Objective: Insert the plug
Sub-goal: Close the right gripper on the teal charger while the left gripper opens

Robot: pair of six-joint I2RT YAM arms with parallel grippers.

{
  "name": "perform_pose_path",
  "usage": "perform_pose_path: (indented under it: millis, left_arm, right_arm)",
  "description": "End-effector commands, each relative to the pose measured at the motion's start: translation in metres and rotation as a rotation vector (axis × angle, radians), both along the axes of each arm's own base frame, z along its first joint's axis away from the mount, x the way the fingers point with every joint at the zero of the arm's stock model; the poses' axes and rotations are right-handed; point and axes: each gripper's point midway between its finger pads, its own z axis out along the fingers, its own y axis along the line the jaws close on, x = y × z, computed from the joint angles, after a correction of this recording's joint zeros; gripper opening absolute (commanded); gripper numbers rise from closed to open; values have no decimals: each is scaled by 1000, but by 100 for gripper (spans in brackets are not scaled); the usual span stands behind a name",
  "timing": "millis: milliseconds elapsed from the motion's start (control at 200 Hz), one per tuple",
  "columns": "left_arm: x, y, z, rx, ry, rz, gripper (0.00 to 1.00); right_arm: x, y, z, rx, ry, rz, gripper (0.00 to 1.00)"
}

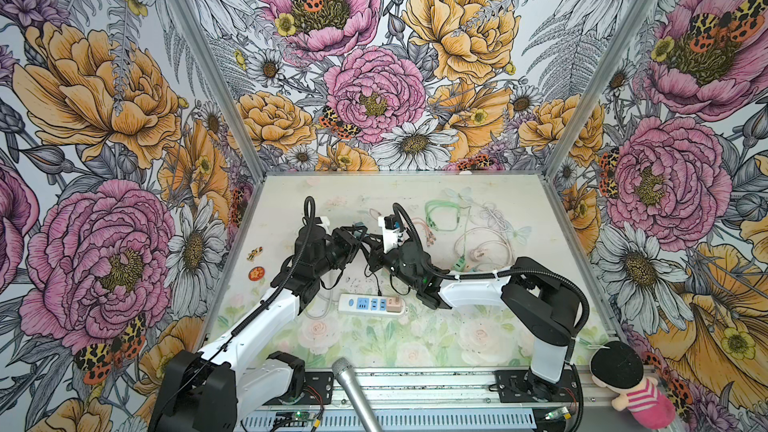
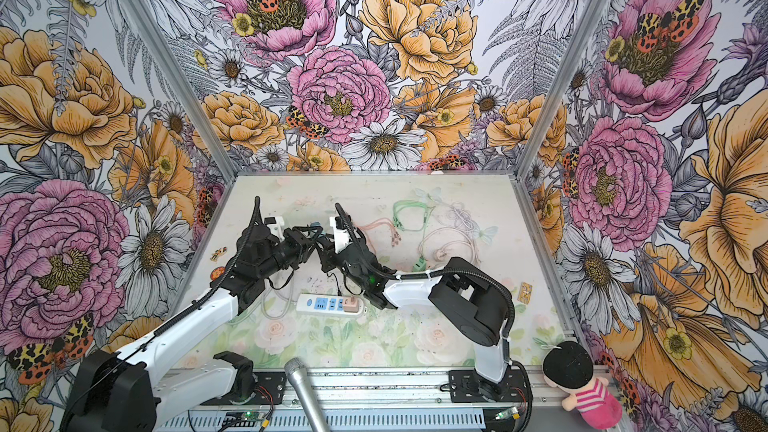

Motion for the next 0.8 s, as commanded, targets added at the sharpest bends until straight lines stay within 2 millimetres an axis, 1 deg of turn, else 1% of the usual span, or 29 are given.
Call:
perform_pose_path:
  millis: [0,85,115,175,200,225,255,290,370,375,435,505,565,635,726,796]
  left_arm:
    - [-7,-11,14,-27,-47,-65,17]
    - [-7,-4,10,18,-35,-75,22]
    - [-7,-3,9,36,-29,-90,27]
    - [-8,0,5,82,-15,-120,45]
    - [-9,2,2,106,-5,-129,50]
    - [-10,4,-1,132,5,-133,55]
    - [-11,8,-3,163,8,-133,58]
    - [-12,13,-6,209,14,-131,59]
    - [-10,31,-11,292,17,-80,59]
    - [-10,33,-11,295,17,-75,59]
    - [-5,43,-13,301,11,-45,59]
    - [4,52,-11,295,-3,-31,59]
    - [10,54,-9,304,-17,-38,59]
    - [12,54,-9,352,-24,-71,59]
    - [6,54,-11,416,-32,-121,59]
    - [-1,52,-12,453,-51,-163,59]
  right_arm:
    - [12,-2,7,-9,16,-31,0]
    - [11,-5,8,-64,20,-11,0]
    - [10,-5,8,-90,25,12,0]
    - [11,-9,7,-142,50,56,0]
    - [11,-12,8,-160,56,69,0]
    - [11,-16,8,-183,67,76,0]
    - [11,-23,9,-208,72,81,0]
    - [10,-28,11,-237,78,97,0]
    - [6,-38,15,-303,121,138,0]
    - [6,-38,18,-302,119,141,0]
    - [-3,-42,16,-367,170,190,0]
    - [-12,-42,17,-411,228,239,0]
    - [-18,-41,17,-423,279,270,0]
    - [-20,-44,18,-429,318,274,0]
    - [-15,-49,22,-451,341,256,0]
    - [-13,-49,25,-466,354,262,0]
